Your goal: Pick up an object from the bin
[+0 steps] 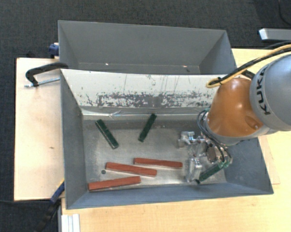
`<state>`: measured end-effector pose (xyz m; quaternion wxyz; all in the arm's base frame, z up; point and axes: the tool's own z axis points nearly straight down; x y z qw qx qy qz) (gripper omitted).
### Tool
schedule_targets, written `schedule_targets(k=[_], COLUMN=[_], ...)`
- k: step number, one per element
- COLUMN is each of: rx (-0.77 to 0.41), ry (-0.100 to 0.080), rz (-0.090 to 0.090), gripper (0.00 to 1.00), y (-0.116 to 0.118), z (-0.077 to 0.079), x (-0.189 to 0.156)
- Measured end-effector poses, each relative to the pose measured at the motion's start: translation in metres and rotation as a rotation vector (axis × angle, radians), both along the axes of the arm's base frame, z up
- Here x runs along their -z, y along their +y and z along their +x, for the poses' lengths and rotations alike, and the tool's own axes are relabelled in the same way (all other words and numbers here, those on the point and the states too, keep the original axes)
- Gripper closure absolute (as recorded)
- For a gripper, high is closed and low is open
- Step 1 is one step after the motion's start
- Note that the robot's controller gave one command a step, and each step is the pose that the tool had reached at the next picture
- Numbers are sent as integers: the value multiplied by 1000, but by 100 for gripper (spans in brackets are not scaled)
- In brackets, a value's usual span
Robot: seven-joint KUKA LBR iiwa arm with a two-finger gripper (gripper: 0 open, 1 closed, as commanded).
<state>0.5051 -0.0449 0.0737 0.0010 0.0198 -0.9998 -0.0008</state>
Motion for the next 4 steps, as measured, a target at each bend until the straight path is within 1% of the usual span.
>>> schedule_targets(k=[1,2,3,4], rx=[-346,-101,-101,-97], ry=[-9,-2,-2,-10], rz=[-1,0,0,-2], gripper=[0,100,100,100], y=[40,37,37,20], z=[13,-14,-14,13], x=[-8,4,4,-151])
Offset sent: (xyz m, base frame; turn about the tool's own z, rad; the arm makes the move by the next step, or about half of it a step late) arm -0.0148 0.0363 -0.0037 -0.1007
